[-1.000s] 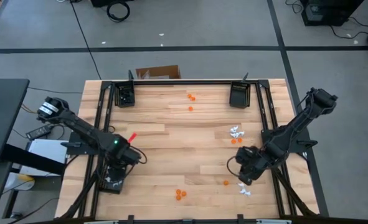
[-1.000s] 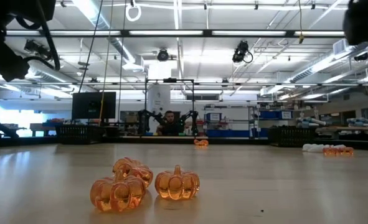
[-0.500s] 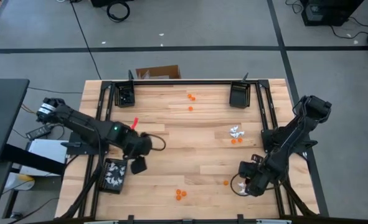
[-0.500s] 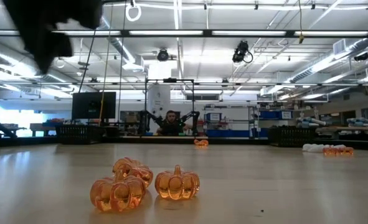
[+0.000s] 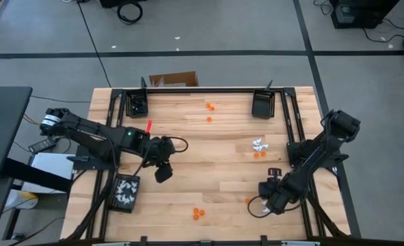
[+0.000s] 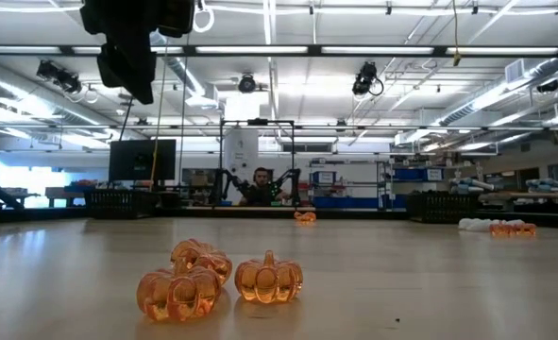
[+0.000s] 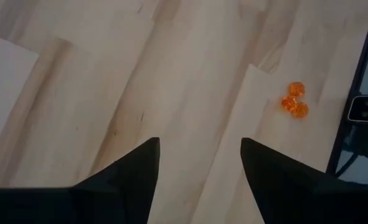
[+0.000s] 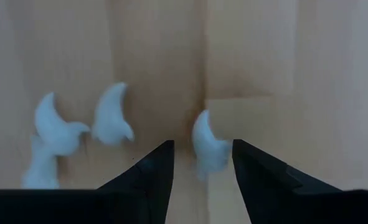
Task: Sort Halloween decoration
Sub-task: Put the white ghost toy into the bottom black basket
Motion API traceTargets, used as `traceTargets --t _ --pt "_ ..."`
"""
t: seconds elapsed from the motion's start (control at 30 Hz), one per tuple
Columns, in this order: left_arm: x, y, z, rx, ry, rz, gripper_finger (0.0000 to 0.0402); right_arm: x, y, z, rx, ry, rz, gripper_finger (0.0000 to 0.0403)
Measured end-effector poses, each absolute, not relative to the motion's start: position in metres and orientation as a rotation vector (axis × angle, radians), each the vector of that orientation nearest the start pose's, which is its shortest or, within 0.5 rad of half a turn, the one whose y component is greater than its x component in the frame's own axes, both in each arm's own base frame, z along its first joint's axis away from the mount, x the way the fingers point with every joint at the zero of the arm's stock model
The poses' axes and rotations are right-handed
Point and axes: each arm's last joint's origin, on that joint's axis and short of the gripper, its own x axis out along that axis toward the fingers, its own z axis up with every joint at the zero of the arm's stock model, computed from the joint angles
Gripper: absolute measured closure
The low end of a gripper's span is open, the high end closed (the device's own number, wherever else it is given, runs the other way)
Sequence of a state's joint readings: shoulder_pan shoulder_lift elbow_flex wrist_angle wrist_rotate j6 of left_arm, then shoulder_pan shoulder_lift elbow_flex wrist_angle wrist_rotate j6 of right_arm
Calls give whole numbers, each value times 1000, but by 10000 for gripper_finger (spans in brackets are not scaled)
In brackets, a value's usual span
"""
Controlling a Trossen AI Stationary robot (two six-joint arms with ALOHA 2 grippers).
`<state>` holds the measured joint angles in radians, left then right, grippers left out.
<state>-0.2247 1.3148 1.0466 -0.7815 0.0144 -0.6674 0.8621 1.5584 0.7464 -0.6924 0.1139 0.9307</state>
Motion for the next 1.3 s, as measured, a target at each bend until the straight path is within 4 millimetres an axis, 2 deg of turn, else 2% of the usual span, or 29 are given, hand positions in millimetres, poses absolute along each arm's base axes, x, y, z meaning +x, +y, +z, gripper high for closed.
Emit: traceTargets --t 0.17,0.3,0.5,0.7,0.83,1.0,1.13,1.3 --pt "247 -57 268 -486 1067 143 169 161 178 129 37 1439 -57 243" --pt "247 -57 268 -485 1065 147 169 163 178 128 43 1446 -63 273" --pt "247 -57 268 -484 1068 149 169 163 176 133 66 1423 -58 329" --pt "240 -55 264 -501 1144 203 169 173 163 145 150 1351 -97 340" --pt "238 -59 264 -470 1157 180 169 195 150 157 232 1203 -101 341" --pt "243 -61 266 -417 1105 129 169 238 130 169 360 961 -60 341" --pt "256 -67 276 -342 912 71 169 270 105 185 497 710 -85 341" --pt "272 -74 289 -167 674 22 169 296 77 211 662 401 -74 341"
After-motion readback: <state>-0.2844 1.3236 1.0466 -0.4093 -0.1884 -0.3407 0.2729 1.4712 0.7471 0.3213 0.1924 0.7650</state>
